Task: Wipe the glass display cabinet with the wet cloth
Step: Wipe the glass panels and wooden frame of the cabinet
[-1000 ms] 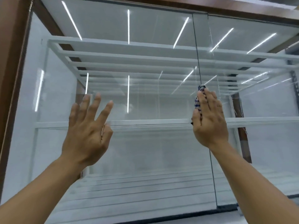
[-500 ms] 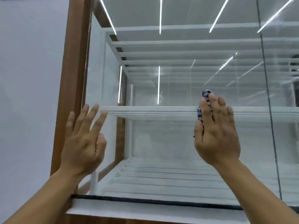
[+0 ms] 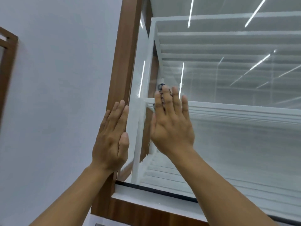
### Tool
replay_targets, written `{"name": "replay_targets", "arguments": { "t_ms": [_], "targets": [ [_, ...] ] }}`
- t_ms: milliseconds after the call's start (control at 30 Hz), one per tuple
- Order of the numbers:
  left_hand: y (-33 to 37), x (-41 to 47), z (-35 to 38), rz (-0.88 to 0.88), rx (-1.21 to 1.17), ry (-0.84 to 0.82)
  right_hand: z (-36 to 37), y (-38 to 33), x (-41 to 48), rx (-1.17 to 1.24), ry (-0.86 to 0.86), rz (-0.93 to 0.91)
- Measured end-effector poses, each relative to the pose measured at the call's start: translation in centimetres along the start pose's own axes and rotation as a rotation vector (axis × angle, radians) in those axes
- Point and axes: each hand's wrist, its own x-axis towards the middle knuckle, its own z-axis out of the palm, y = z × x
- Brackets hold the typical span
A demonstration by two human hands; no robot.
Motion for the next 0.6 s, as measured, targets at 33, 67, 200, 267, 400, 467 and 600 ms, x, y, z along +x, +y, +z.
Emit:
{"name": "replay_targets", "arguments": {
  "t_ms": [33, 67, 200, 267, 400, 467, 600],
  "targets": [
    [0.0, 0.0, 0.0, 0.004, -0.024, 0.013, 0.5, -1.2, 0.3, 0.011, -0.012, -0.016],
    [-0.1, 0.0, 0.0, 0.010, -0.048, 0.023, 0.9, -2.5, 0.5, 0.027, -0.024, -0.030],
    [-0.5, -0.1, -0.2, 0.007, -0.115, 0.041, 2.3, -6.7, -1.4, 0.079, -0.100, -0.077],
    [-0.4, 0.0, -0.3, -0.011, -0.110, 0.025, 2.7, -7.3, -3.2, 0.064, -0.116, -0.105],
    [0.2, -0.4, -0.4, -0.041, 0.038, -0.061, 1.9, -5.4, -5.5, 0.058, -0.059, -0.110],
    [1.2, -1.2, -0.2, -0.060, 0.107, -0.088, 1.1, -3.4, -6.5, 0.033, -0.028, -0.100],
    [4.5, -3.0, 1.7, 0.018, 0.176, -0.152, -1.1, 1.9, -8.4, -0.003, -0.016, -0.059]
  ]
}}
